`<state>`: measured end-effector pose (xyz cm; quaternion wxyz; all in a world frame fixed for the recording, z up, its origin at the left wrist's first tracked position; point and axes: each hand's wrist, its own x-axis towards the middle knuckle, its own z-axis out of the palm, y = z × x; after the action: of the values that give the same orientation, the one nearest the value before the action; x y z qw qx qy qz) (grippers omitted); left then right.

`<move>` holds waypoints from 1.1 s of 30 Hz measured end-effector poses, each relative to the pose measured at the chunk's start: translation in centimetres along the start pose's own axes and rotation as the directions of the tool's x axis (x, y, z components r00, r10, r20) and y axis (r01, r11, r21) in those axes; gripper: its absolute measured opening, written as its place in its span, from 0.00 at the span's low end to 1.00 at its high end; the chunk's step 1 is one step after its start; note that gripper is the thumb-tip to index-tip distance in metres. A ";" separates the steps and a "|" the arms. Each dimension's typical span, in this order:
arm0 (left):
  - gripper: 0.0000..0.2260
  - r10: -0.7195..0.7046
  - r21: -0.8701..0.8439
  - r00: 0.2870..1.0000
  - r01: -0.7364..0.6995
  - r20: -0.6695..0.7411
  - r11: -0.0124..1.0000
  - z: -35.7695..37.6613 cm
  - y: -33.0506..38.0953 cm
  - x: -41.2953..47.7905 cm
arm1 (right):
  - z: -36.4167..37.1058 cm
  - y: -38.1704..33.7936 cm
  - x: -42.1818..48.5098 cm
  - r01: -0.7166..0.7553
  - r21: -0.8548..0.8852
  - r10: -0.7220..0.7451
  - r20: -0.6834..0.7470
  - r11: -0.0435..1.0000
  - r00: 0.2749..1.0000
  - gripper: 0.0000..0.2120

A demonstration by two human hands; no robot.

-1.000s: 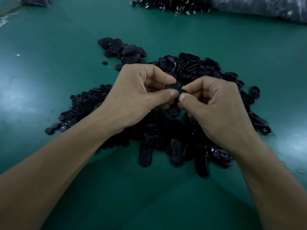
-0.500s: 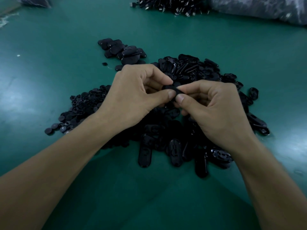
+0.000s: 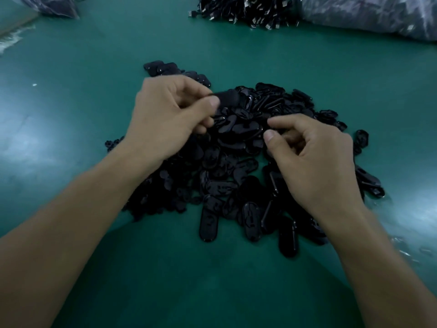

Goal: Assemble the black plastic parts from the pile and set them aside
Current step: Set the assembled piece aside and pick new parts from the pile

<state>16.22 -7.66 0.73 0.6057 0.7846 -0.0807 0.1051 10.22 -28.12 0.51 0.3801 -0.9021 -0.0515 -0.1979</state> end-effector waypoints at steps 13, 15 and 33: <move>0.08 -0.085 0.342 0.948 0.194 -0.308 0.920 -4.1 -3.0 7.6 | 0.1 -0.1 -0.3 0.087 -0.314 -0.016 0.220 0.945 0.975 0.15; 0.10 -0.087 0.379 0.943 0.212 -0.321 0.901 -4.1 -3.5 8.0 | 0.1 -0.1 -0.3 0.091 -0.333 -0.018 0.217 0.938 0.976 0.16; 0.12 -0.069 0.418 0.960 0.183 -0.272 0.890 -2.5 -2.6 6.3 | 0.9 0.0 -0.3 0.095 -0.394 -0.027 0.173 0.914 0.985 0.12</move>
<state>22.83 -4.54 0.54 0.4242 0.8847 0.0735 0.1787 10.27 -27.42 -0.15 0.1758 -0.9718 -0.0691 -0.1413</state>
